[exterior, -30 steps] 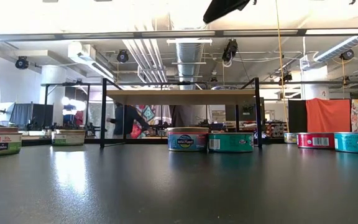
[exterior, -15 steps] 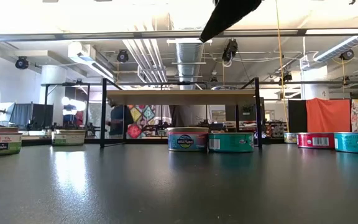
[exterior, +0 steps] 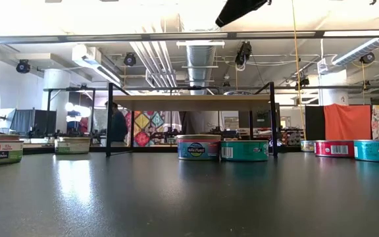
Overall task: Stack canned seafood by type on shelf
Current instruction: Stack the blue tuna can on top of the other blue tuna can on the shelf
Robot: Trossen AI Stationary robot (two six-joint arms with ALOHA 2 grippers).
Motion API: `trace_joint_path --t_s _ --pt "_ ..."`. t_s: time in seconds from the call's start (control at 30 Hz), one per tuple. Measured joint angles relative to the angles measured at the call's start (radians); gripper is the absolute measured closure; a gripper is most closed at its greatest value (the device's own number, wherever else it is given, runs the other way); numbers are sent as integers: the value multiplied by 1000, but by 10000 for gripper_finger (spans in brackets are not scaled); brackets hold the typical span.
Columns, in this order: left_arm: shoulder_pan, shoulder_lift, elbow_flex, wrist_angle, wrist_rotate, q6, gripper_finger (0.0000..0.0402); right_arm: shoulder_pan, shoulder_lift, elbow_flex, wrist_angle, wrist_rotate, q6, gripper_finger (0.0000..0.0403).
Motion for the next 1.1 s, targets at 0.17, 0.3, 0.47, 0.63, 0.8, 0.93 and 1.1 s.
trace_joint_path --t_s 0.17,0.3,0.47,0.63,0.8,0.93,1.1 --pt "0 117 56 -83 144 21 45 8 0 0 36 0 -11 303" --pt "8 175 51 -92 167 69 45 8 0 0 85 -1 -38 307" --pt "24 246 47 -157 153 166 45 7 0 0 86 -3 -11 302" --pt "53 284 54 -155 152 260 45 15 0 0 83 -5 10 294" --pt "115 295 95 -129 -47 377 45 17 0 0 82 -8 23 291" --pt "185 298 158 -151 -340 544 45 16 0 0 79 -7 40 296" --pt "270 298 270 -201 -595 713 45 16 0 3 66 -12 67 307"
